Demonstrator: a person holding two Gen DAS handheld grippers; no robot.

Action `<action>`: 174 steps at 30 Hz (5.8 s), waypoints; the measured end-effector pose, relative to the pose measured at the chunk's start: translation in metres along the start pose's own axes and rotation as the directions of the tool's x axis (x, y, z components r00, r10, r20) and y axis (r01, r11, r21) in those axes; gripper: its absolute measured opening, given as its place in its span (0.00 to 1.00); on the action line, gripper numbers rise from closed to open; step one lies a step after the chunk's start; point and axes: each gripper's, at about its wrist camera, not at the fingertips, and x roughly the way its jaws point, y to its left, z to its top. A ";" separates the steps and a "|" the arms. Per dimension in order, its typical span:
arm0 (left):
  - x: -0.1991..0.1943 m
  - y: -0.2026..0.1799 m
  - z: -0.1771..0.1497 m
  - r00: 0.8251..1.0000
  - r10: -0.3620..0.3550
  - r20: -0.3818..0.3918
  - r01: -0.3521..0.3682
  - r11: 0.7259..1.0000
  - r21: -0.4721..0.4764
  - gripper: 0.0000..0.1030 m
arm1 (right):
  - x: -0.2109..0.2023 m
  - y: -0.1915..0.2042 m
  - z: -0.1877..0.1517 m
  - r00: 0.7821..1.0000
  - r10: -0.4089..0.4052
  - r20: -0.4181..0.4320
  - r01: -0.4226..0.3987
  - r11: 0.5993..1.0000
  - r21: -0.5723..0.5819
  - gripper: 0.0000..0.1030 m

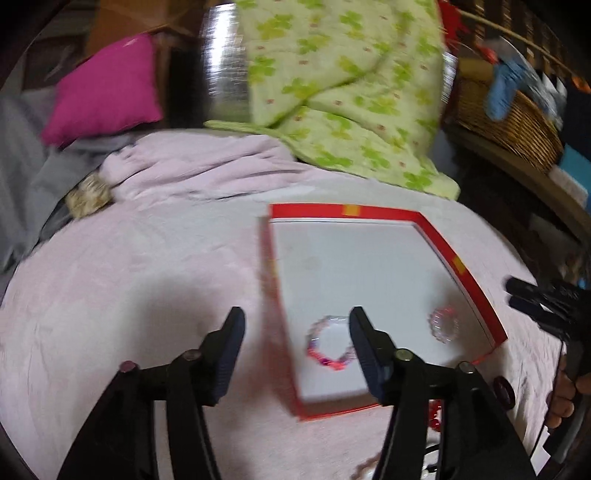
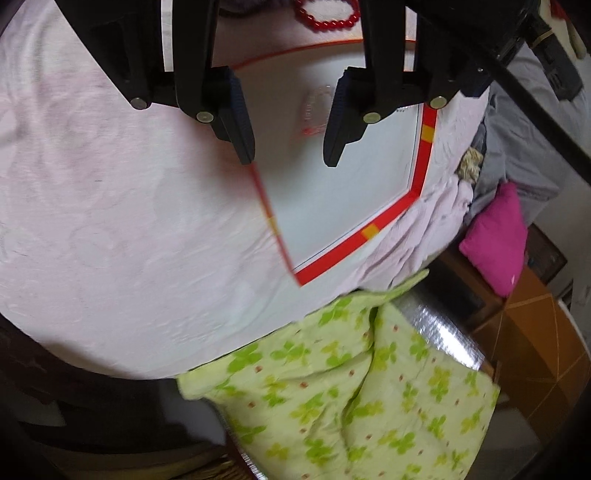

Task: Organize jewelry

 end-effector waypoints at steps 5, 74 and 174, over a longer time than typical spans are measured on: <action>0.014 0.019 -0.010 0.996 -0.022 -0.086 0.017 0.998 -0.060 0.64 | -0.004 -0.026 0.002 1.000 -0.020 -0.010 0.021 0.997 0.073 0.54; -0.050 -0.016 -0.050 0.932 -0.338 -0.133 0.353 0.929 0.112 0.07 | -0.040 0.001 -0.060 0.964 0.143 -0.223 -0.146 0.989 0.006 0.07; 0.072 -0.069 0.050 0.932 -0.353 -0.079 0.355 0.935 0.011 0.10 | 0.084 0.048 0.010 0.992 -0.050 -0.113 0.046 0.998 -0.038 0.07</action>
